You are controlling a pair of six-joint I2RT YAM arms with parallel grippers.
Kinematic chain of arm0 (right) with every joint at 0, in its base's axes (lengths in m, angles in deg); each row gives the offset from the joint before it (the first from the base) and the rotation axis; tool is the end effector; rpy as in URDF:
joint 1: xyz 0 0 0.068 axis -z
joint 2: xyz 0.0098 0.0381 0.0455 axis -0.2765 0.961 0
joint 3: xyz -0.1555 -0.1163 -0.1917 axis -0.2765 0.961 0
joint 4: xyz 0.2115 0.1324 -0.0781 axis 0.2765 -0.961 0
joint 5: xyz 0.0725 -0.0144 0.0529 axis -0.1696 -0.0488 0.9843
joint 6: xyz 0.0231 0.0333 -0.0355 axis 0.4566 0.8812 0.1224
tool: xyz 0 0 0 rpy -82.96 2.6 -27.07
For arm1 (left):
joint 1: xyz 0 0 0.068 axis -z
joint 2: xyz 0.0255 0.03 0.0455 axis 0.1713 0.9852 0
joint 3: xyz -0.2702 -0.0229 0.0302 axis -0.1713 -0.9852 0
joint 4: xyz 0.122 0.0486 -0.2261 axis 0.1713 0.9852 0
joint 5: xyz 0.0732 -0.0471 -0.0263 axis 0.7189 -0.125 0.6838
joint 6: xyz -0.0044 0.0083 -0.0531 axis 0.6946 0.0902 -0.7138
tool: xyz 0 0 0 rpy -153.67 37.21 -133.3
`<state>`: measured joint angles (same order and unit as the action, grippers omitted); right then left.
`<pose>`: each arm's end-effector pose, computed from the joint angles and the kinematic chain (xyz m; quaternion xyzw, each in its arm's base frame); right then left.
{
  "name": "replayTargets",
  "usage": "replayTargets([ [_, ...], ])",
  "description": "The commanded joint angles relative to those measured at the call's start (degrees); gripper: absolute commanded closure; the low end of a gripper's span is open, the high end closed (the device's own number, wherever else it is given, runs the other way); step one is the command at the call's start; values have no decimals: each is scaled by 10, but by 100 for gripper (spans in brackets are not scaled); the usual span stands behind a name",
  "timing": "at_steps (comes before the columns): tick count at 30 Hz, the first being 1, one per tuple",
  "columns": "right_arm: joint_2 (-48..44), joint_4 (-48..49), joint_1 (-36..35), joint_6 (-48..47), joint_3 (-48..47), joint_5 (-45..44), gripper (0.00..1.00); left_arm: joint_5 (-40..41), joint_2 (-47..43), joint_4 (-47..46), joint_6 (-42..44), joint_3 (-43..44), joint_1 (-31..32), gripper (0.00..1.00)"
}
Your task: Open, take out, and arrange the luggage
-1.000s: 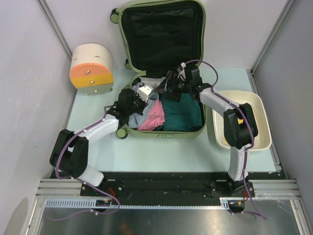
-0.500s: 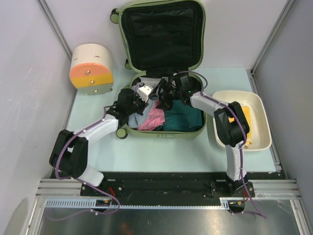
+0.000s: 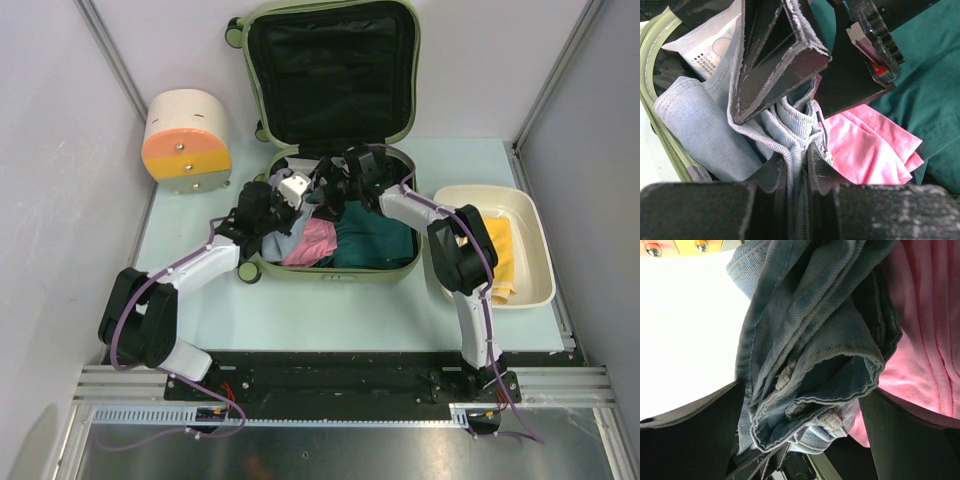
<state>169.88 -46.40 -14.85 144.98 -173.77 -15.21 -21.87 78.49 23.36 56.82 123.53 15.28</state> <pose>0.4179 0.2714 0.2166 0.1245 0.8450 0.5014 0.1382 0.3007 -0.1478 0.2495 0.3253 0.7770 -0.1240 0.5244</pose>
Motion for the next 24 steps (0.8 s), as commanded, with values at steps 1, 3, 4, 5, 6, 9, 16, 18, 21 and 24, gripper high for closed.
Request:
replayTargets([
  [1, 21, 19, 0, 8, -34, -14, 0, -25, -31, -33, 11, -5, 2, 100],
  [3, 26, 16, 0, 9, -34, -16, 0, -28, -28, -33, 14, -5, 3, 100],
  [4, 27, 19, 0, 9, -32, -16, 0, -28, -28, -33, 14, -5, 4, 100],
  [5, 27, 19, 0, 8, -32, -19, 0, -30, -25, -32, 15, -5, 5, 100],
  [6, 27, 19, -1, 7, -31, -17, 0, -30, -24, -31, 20, -5, 6, 100],
  [9, 18, 39, -2, 3, -15, -25, 0, -31, -20, -28, 19, -6, 10, 100],
  [16, -49, 251, -3, -1, 105, -48, 0, -45, -12, -23, 19, -5, 9, 100],
  [18, -50, 267, -3, 2, 113, -44, 0, -51, -10, -23, 18, -5, 9, 100],
  [21, -46, 317, -6, 16, 127, -43, 0, -57, -6, -23, 16, -3, 8, 100],
  [24, -50, 343, -6, 20, 134, -37, 0, -65, -2, -23, 8, 0, 3, 100],
])
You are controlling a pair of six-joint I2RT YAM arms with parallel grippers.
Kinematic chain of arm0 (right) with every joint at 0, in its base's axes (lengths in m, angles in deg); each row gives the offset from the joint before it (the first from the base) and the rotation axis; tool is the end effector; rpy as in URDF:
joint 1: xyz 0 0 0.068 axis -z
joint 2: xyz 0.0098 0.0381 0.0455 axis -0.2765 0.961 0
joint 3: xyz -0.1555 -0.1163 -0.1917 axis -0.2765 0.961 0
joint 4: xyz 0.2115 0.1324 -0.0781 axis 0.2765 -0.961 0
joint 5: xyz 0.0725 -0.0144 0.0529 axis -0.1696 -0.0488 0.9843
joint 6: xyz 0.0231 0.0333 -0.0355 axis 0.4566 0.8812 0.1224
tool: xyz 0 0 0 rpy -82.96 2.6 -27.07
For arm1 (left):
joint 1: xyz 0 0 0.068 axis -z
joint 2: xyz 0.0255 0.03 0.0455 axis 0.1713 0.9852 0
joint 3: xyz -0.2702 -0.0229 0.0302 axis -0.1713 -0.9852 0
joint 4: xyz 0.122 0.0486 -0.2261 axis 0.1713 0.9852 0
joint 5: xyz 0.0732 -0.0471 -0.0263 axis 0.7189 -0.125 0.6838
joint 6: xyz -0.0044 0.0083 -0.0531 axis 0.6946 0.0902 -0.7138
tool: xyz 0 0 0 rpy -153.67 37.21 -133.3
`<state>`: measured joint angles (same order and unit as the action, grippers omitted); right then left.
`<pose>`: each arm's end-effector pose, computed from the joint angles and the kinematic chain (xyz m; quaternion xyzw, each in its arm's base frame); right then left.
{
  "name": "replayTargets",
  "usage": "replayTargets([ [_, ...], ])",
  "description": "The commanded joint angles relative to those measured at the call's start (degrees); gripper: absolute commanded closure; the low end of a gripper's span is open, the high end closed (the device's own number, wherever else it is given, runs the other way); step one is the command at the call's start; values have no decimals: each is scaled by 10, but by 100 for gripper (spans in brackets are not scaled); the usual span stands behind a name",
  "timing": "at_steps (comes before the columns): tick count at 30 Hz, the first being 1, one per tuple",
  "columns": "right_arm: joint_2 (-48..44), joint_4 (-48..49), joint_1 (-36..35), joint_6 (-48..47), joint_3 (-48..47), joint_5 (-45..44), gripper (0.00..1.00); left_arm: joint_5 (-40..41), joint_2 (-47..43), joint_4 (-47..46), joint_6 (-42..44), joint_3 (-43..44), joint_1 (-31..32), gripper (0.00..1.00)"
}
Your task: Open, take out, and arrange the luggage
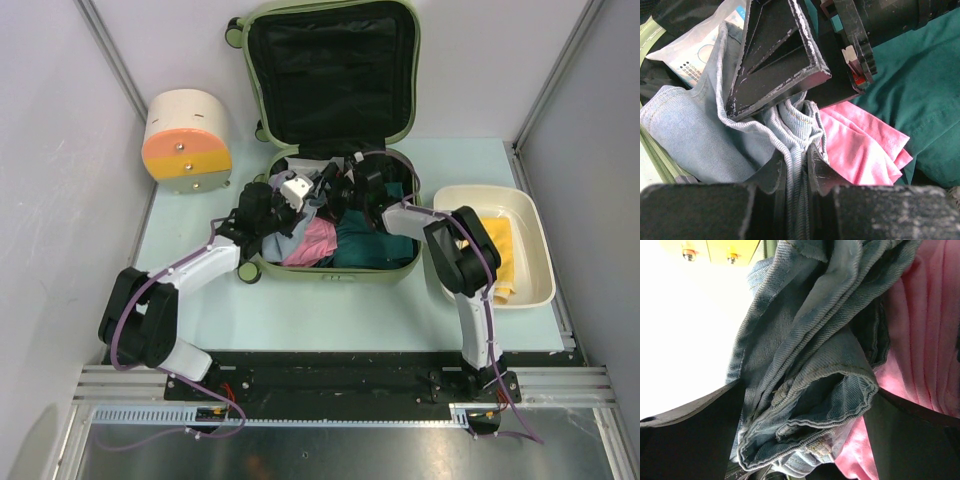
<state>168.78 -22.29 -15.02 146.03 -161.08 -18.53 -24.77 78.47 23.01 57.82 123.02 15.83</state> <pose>0.4089 0.2656 0.1915 0.1079 0.7992 0.5475 0.2235 0.2974 -0.1518 0.2474 0.3479 0.7665 -0.1430 0.5206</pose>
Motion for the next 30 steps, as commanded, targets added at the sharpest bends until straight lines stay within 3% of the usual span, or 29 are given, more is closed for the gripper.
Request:
replayTargets([
  [1, -42, 107, -4, 8, 13, -2, 0, -41, -1, -19, -8, 5, -6, 100],
  [12, -54, 140, -12, -10, 34, 14, 0, -72, 7, -18, -24, 14, -21, 100],
  [24, 3, 40, -8, 6, -14, -27, 1, -60, 1, -16, 23, 6, -10, 100],
  [25, 7, 31, -7, 6, -22, -15, 7, -53, -1, -16, 31, 6, -7, 100],
  [26, 19, 28, -7, 15, -31, -6, 20, -42, -1, -15, 33, 5, -4, 100],
  [28, 27, 5, -4, 14, -63, 9, 36, -35, -5, -13, 33, 8, -3, 100],
  [29, 31, -16, -4, 4, -73, 13, 54, -31, -7, -3, 32, 11, -3, 99],
  [30, 29, -20, -4, 2, -79, 15, 64, -29, -8, 3, 32, 16, -3, 97],
])
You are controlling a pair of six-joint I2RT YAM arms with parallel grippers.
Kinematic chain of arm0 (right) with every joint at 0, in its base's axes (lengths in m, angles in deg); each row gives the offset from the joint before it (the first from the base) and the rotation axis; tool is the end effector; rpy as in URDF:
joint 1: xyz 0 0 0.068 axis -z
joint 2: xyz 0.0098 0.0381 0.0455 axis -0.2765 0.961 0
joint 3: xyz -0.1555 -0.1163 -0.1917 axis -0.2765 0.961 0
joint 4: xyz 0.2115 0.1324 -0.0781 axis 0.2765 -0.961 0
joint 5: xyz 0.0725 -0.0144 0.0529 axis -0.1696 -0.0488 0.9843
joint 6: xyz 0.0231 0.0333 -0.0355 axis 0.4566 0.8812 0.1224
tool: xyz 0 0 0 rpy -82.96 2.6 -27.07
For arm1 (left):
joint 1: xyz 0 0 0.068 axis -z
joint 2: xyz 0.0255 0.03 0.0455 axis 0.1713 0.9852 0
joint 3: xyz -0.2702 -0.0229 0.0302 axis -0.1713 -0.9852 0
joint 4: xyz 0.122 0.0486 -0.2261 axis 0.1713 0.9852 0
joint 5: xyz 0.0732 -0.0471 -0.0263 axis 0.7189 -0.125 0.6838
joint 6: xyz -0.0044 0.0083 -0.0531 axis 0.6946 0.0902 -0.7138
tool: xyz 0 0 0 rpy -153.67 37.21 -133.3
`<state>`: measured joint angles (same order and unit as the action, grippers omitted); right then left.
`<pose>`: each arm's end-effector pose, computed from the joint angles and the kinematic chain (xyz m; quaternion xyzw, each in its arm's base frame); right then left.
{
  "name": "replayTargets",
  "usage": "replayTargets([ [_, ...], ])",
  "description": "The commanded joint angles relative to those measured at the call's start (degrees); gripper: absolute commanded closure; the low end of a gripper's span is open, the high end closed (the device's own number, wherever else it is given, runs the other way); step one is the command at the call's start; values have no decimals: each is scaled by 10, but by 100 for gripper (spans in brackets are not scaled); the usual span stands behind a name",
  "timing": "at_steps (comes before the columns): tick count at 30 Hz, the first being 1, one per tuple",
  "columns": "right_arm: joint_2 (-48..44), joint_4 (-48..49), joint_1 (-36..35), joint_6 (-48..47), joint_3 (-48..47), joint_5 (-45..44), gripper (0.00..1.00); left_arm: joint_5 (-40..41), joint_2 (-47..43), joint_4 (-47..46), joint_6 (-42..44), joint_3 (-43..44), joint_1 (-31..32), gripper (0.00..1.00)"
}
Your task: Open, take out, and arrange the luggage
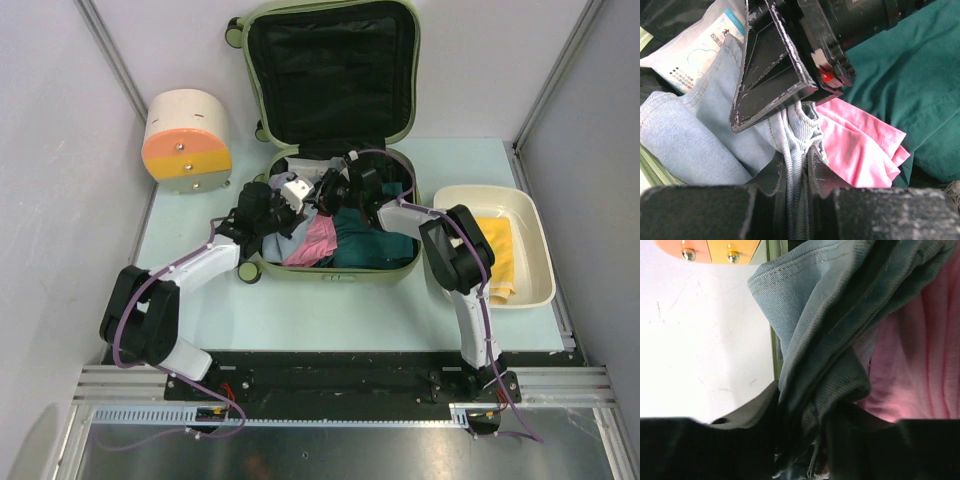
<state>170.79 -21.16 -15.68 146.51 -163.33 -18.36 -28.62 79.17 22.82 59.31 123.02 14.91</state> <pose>0.4134 0.2751 0.1898 0.1015 0.7936 0.5564 0.2244 0.2999 -0.1496 0.2441 0.3674 0.7575 -0.1600 0.5154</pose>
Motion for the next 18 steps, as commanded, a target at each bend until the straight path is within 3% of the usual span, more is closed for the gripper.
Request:
replayTargets([
  [1, 6, -34, 3, -6, -58, 11, 81, 11, -22, 12, 17, 20, 6, 85],
  [3, -5, -49, 3, -22, -60, 7, 92, 8, -33, 41, 14, 32, 5, 73],
  [4, -9, -53, 4, -27, -61, 9, 100, 5, -54, 48, 12, 33, 2, 56],
  [7, -29, -66, 5, -62, -61, 12, 100, -31, -94, 97, 3, 40, -15, 24],
  [10, -44, -68, 8, -94, -61, 20, 100, -77, -147, 151, -4, 52, -36, 2],
  [18, -102, 5, 32, -136, -59, 125, 100, -91, -231, 211, -39, 60, -87, 0],
])
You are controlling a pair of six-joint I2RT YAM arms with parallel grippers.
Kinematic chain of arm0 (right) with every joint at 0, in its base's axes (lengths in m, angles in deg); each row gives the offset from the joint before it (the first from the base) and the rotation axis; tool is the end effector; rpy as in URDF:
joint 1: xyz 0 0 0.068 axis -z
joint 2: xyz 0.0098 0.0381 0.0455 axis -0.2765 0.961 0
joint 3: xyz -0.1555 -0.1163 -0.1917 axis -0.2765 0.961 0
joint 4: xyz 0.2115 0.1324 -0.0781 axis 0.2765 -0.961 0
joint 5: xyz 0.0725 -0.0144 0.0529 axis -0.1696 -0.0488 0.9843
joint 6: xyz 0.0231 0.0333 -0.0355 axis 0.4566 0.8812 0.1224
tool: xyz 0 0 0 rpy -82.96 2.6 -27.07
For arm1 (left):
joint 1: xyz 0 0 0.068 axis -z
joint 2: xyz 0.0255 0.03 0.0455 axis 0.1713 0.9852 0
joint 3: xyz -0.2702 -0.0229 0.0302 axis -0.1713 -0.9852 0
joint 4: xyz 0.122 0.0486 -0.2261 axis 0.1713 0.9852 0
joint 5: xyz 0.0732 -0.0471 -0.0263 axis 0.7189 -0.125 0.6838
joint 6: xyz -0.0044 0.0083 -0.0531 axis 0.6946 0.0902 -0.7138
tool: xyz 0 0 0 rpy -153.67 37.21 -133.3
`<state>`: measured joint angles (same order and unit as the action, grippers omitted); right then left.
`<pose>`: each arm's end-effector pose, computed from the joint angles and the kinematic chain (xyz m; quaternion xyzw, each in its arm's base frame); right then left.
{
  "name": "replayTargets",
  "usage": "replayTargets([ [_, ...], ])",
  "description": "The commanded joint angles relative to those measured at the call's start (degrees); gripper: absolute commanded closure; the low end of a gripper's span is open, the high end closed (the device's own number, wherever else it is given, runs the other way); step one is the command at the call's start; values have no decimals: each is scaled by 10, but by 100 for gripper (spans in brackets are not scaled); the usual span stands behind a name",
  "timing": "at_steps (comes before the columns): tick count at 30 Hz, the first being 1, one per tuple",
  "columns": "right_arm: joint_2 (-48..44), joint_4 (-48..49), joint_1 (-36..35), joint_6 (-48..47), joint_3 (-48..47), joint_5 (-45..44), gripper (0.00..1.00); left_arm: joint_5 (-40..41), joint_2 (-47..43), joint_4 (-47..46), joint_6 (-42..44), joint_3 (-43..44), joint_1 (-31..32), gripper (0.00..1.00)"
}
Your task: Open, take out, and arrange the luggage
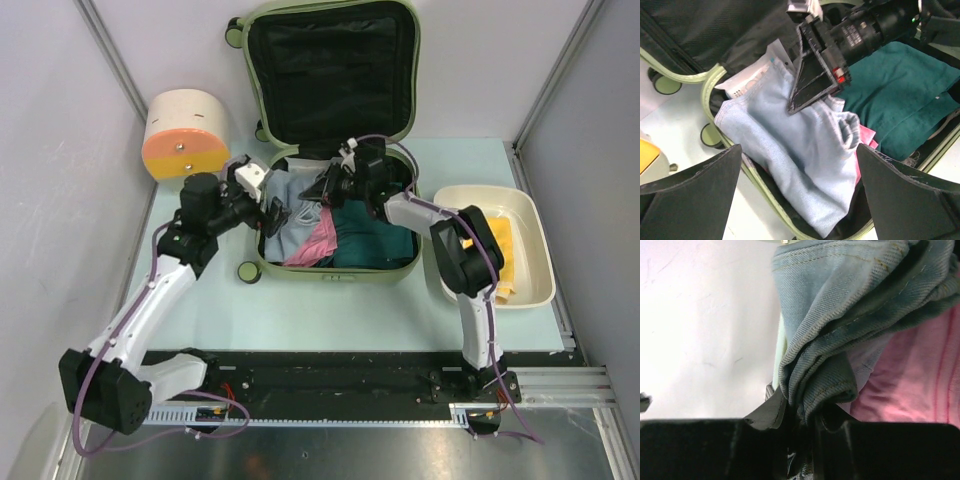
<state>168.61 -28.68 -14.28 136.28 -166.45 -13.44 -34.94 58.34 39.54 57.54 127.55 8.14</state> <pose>0.4168 0.2661 0.2135 0.0212 0.8051 0.5426 0.2386 0.2441 -0.0939 0.3454 0.3356 0.7235 -0.1765 0.5768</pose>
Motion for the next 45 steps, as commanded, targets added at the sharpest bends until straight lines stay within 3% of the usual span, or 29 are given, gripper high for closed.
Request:
replayTargets([
  [1, -101, 87, 23, -41, -26, 82, 100, -27, -25, 45, -22, 15, -26, 0],
  [11, -237, -18, 118, -127, 0, 155, 100, -50, -27, 46, -16, 13, -36, 0],
  [16, -309, -122, 231, -186, 30, 220, 100, -73, -10, 45, -12, 24, -36, 0],
  [20, -356, -282, 348, -285, 32, 276, 100, -102, 9, 45, -9, 37, -36, 0],
  [26, -379, -553, 512, -516, 9, 343, 100, -142, 55, 46, -14, 59, -34, 0],
  [30, -346, -820, 571, -720, -54, 340, 100, -161, 74, 46, -12, 70, -31, 0],
  [31, -329, -859, 578, -797, -66, 340, 100, -163, 80, 46, -11, 71, -31, 0],
  [33, -315, -956, 590, -860, -82, 342, 100, -169, 84, 45, -9, 72, -31, 0],
  [37, -300, -988, 592, -910, -66, 341, 100, -175, 92, 45, -12, 73, -28, 0],
  [45, -219, -941, 616, -920, 5, 406, 100, -163, 87, 45, -21, 72, -20, 0],
])
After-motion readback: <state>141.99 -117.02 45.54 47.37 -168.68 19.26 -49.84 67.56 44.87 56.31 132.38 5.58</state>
